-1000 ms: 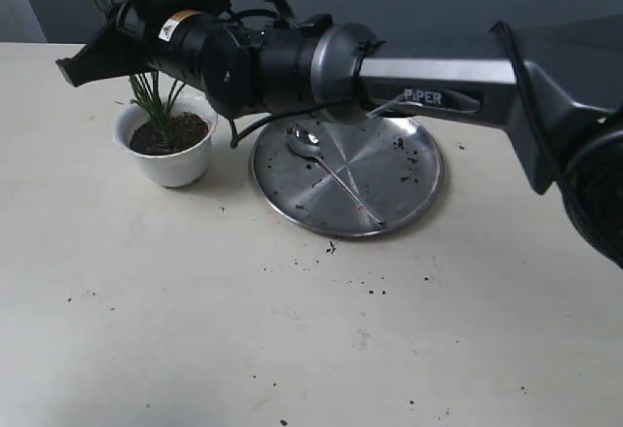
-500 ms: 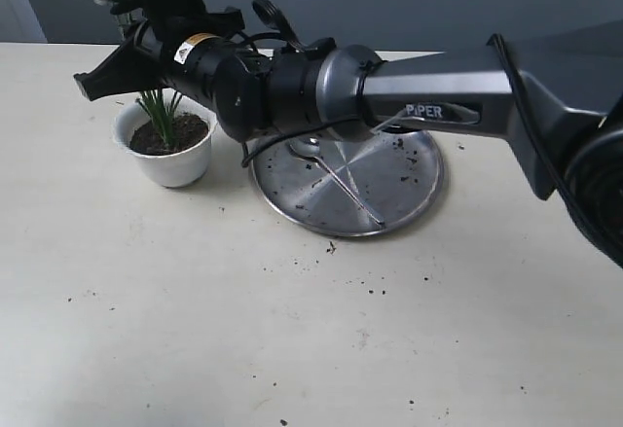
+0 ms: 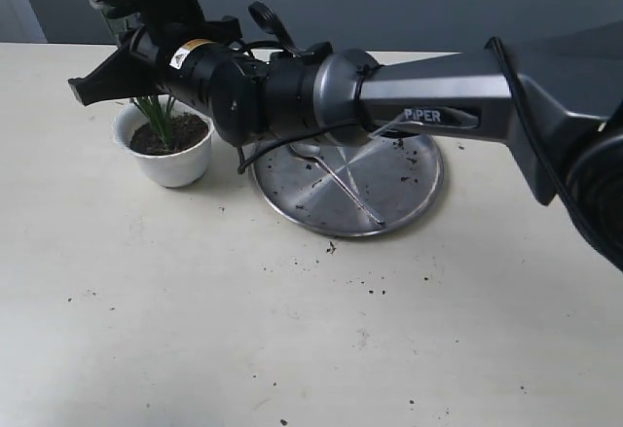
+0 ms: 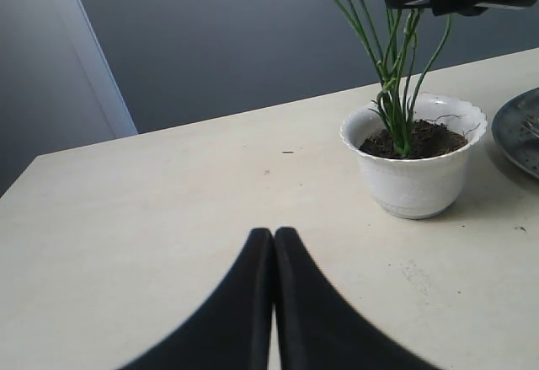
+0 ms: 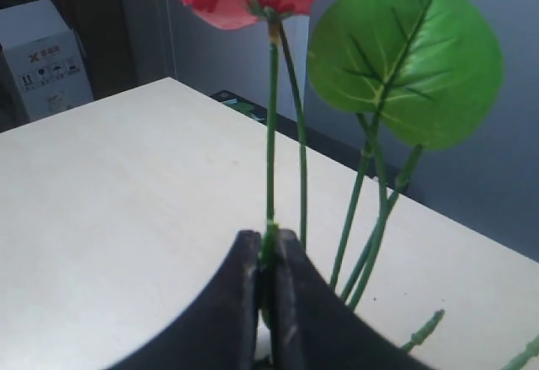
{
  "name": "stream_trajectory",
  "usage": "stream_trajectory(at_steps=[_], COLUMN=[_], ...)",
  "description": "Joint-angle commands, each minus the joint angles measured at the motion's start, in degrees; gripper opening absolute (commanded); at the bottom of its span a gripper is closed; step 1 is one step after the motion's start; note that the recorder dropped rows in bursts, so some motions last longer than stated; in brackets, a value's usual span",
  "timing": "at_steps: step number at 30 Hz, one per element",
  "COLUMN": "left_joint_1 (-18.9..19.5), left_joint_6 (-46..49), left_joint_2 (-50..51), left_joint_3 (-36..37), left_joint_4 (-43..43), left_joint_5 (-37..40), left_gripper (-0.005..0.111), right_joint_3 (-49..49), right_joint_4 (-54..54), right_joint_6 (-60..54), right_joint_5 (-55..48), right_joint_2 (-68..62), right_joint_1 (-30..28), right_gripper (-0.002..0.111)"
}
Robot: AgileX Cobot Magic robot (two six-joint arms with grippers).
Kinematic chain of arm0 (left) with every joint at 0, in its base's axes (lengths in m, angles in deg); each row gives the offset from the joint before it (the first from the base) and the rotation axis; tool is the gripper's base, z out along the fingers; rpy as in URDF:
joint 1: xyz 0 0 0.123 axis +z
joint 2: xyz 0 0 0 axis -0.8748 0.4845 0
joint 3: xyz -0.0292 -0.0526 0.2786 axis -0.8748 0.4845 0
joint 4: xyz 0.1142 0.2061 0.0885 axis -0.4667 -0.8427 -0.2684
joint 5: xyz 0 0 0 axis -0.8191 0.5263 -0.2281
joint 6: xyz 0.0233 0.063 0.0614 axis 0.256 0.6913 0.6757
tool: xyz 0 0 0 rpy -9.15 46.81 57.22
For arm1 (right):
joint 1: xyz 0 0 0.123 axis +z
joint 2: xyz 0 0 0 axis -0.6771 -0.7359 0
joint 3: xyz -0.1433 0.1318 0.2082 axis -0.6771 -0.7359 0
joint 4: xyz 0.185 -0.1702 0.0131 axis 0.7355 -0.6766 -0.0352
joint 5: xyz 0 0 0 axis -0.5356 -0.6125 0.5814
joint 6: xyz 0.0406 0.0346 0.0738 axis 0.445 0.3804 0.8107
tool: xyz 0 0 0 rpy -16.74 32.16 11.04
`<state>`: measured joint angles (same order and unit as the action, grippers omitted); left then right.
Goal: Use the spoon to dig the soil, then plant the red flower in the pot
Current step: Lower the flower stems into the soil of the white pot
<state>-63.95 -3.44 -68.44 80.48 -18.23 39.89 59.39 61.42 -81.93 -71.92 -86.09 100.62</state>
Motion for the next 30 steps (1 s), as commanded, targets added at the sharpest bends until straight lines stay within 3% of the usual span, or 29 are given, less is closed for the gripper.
stream_trajectory(at_steps=[1,8,19,30], left_joint_1=[-0.09,-0.09,-0.09,-0.09], left_joint_6=[-0.28,-0.28,-0.28,-0.28], left_joint_2=[-0.24,-0.24,-0.24,-0.24], left_joint_3=[0.11,0.11,0.11,0.11], left_joint_4=[0.49,0.49,0.49,0.49], left_joint_5=[-0.45,-0.45,-0.34,-0.34], left_gripper=[0.000,0.000,0.000,0.000], right_joint_3=[-1.54,-4.01,-16.14,-17.08], right_joint_4=[1.60,1.71,1.28,1.28], right_joint_6=[0.08,0.33,3.00,3.00], right_joint_5=[-8.40,-9.12,0.09,0.69], right_joint_2=[-1.04,-1.04,4.18,5.62], right_joint_1=[0.08,0.43,0.43,0.43], right_gripper=[0.000,0.000,0.000,0.000])
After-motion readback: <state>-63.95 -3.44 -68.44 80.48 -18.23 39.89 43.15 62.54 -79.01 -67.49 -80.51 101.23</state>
